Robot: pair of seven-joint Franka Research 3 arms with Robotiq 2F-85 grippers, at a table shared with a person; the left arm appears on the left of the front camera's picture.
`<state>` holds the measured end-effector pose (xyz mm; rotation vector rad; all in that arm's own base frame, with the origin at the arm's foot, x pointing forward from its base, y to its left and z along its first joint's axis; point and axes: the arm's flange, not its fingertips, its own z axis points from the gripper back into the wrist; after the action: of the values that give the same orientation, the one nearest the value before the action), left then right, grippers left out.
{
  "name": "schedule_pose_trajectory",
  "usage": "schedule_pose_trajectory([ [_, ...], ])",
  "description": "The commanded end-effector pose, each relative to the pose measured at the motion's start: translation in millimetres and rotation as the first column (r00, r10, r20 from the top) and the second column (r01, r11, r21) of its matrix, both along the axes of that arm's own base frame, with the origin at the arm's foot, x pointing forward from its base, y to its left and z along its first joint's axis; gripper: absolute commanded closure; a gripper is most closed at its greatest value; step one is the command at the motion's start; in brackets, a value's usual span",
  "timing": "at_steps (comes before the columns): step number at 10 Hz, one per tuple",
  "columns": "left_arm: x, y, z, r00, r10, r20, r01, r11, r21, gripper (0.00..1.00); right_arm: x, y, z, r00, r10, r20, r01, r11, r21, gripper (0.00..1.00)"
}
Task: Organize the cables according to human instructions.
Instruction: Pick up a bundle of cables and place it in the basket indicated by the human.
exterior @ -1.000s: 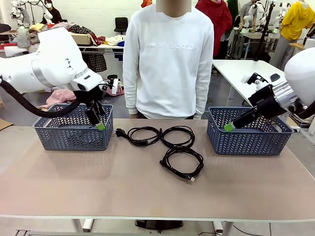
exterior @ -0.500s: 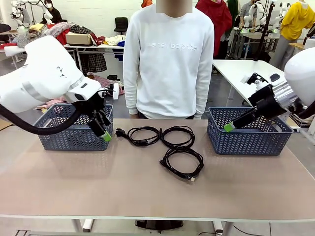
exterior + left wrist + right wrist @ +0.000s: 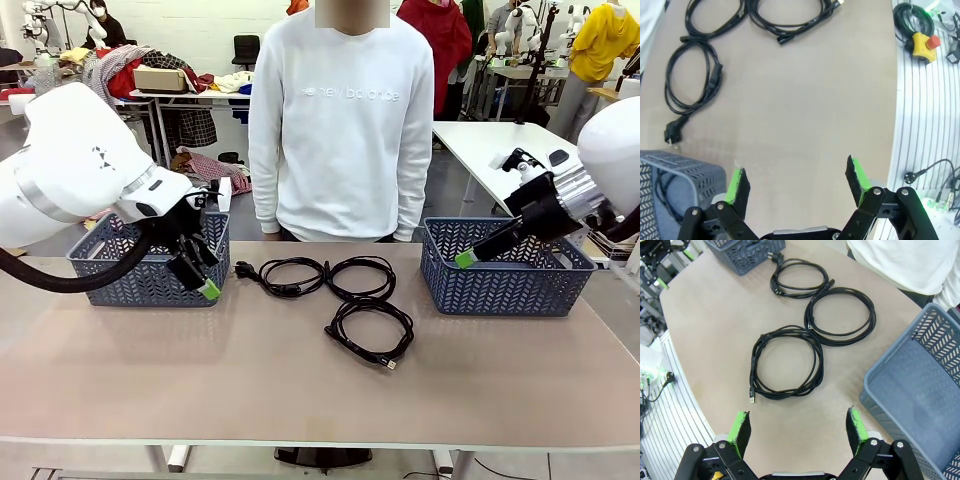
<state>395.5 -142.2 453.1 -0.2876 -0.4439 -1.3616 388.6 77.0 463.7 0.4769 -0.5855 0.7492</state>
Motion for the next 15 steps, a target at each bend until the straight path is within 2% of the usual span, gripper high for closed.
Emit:
schedule_pose_trajectory([
  [1, 4.6, -1.6, 1.3, 1.000, 0.003, 0.003, -0.003, 1.000, 0.012, 0.00, 4.5, -0.7, -1.0, 1.000, 0.021, 0.017, -0.022, 0.999, 0.026, 0.00],
  [15, 4.6, -1.6, 1.3, 1.000, 0.003, 0.003, -0.003, 1.000, 0.012, 0.00, 4.5, -0.7, -1.0, 1.000, 0.021, 0.017, -0.022, 0.999, 0.026, 0.00],
])
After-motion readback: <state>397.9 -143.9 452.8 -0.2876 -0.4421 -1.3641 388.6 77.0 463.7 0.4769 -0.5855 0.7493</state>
